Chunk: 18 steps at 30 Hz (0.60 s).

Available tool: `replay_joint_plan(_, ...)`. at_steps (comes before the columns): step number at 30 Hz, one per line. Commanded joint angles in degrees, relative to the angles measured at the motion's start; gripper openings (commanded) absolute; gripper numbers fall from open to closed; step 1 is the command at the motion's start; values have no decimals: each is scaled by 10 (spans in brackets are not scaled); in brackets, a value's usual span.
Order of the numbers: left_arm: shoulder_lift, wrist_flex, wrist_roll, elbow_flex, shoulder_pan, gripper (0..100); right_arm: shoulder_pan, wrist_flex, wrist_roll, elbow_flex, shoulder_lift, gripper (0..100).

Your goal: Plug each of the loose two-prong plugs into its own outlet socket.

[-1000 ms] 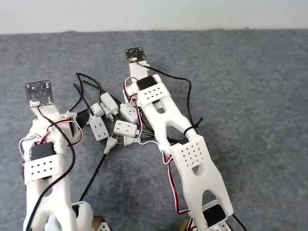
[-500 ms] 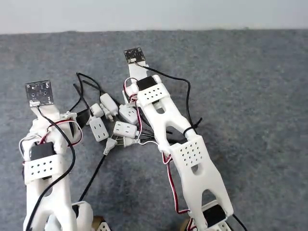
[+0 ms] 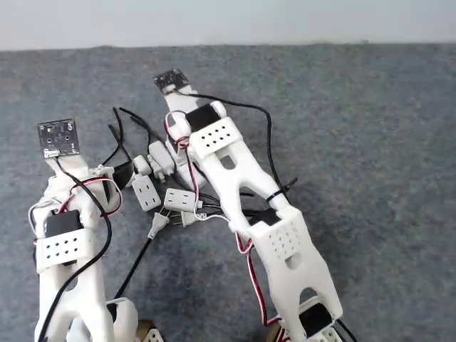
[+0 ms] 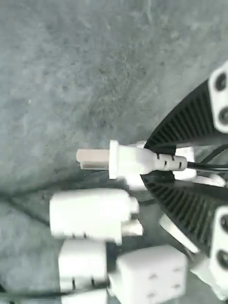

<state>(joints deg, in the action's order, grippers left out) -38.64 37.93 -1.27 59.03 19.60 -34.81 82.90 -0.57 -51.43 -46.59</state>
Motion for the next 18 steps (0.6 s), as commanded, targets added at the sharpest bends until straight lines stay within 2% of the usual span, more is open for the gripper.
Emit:
replay_joint_plan(1,1,-18,-2,-6,-4,359,-4,42,-55,-11,92,8)
replay_joint_plan(10,-11,-6,19,-26,-79,360,0,155,-169,-8,209,8)
replay_joint_plan(18,-154,119,21,-91,-143,360,-4,173,-172,-8,211,8)
